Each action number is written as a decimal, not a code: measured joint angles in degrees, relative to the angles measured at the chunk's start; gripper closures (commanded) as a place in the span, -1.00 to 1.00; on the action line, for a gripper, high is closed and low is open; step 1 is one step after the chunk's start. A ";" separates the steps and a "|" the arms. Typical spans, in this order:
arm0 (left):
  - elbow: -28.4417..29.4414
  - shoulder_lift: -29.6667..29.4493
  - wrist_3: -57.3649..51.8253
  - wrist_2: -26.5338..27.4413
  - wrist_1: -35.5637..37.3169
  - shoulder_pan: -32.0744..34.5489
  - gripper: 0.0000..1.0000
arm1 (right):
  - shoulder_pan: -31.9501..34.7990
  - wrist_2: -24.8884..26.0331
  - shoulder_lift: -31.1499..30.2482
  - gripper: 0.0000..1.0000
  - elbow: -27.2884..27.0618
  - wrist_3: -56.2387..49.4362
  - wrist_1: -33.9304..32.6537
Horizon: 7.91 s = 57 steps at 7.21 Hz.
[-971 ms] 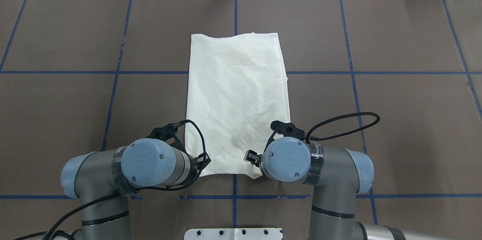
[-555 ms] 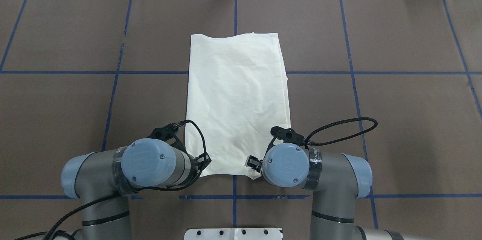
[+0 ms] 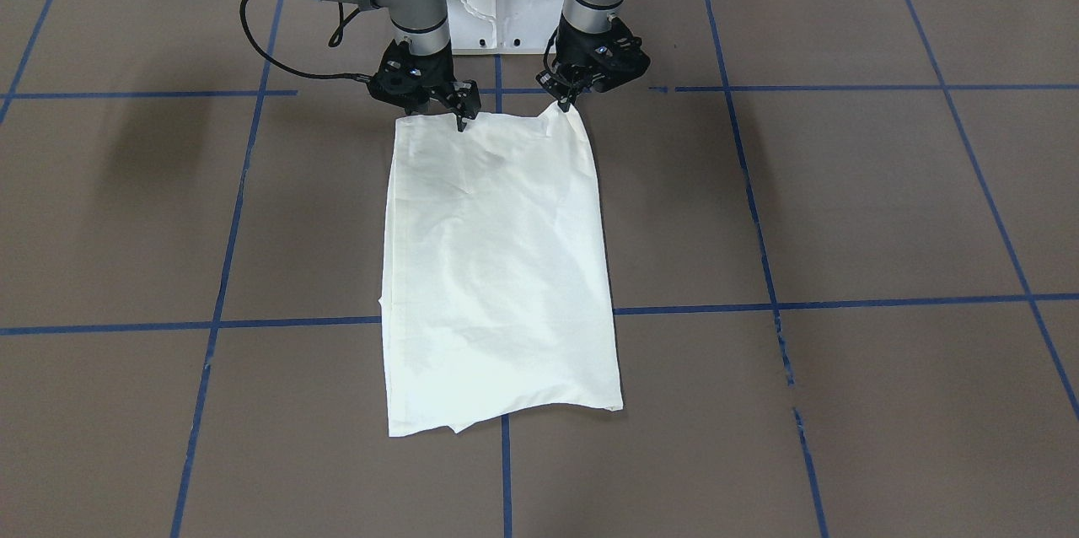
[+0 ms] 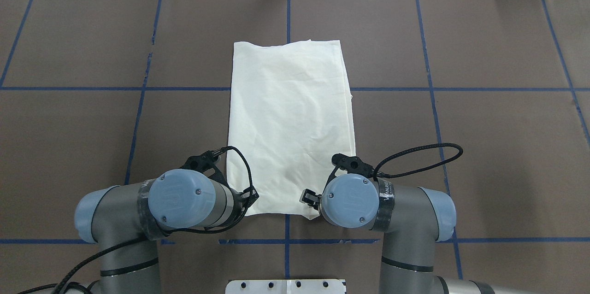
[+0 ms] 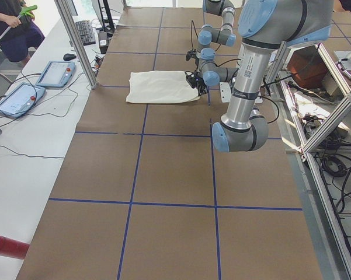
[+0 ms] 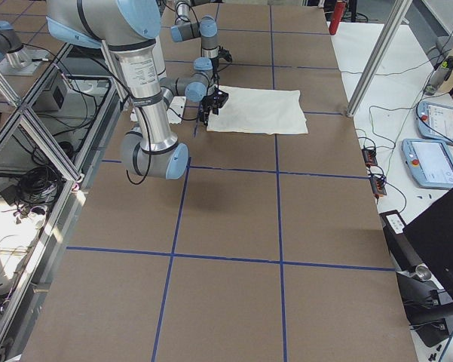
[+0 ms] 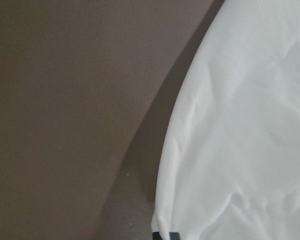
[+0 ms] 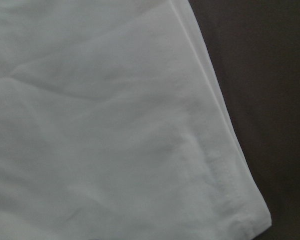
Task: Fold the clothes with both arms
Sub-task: 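Hold the near shirt corners with both grippers, shifting slightly toward the robot, then lift the near shirt edge with both grippers and fold it away from the robot, then open both grippers over the folded shirt and raise the right gripper away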
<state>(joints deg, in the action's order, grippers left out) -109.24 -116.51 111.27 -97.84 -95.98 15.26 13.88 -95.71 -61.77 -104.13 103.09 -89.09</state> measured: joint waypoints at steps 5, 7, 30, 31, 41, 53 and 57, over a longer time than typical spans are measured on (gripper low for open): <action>-0.09 -0.06 0.00 0.02 0.00 0.03 1.00 | 0.29 0.02 -0.69 -1.00 0.21 0.01 -0.04; -0.09 -0.26 0.00 0.04 0.00 0.03 1.00 | 0.27 0.02 -0.85 -0.44 0.24 0.03 -0.09; -12.41 1.44 -1.97 -0.54 2.58 -1.49 1.00 | 3.41 -7.70 -5.94 1.00 -15.57 -1.09 1.57; -10.98 -0.57 -3.35 -1.94 2.44 2.00 1.00 | 7.42 -10.18 -5.54 1.00 -14.32 -1.91 1.81; 20.24 -14.84 -10.73 -5.99 -12.34 21.15 -0.28 | 27.81 -21.78 15.41 -0.99 25.51 -8.01 11.13; 19.94 -7.28 -23.82 -14.96 -21.32 25.19 -1.00 | 35.77 -26.52 13.55 -1.00 22.62 -38.63 -0.92; 21.25 -4.67 -12.42 -14.55 -34.22 18.96 -1.00 | 41.19 -27.36 8.67 -1.00 19.68 -50.58 -1.88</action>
<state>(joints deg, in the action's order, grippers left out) -87.99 -121.19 98.85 -112.39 -130.20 34.22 55.07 -123.07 -53.10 -84.45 52.51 -90.97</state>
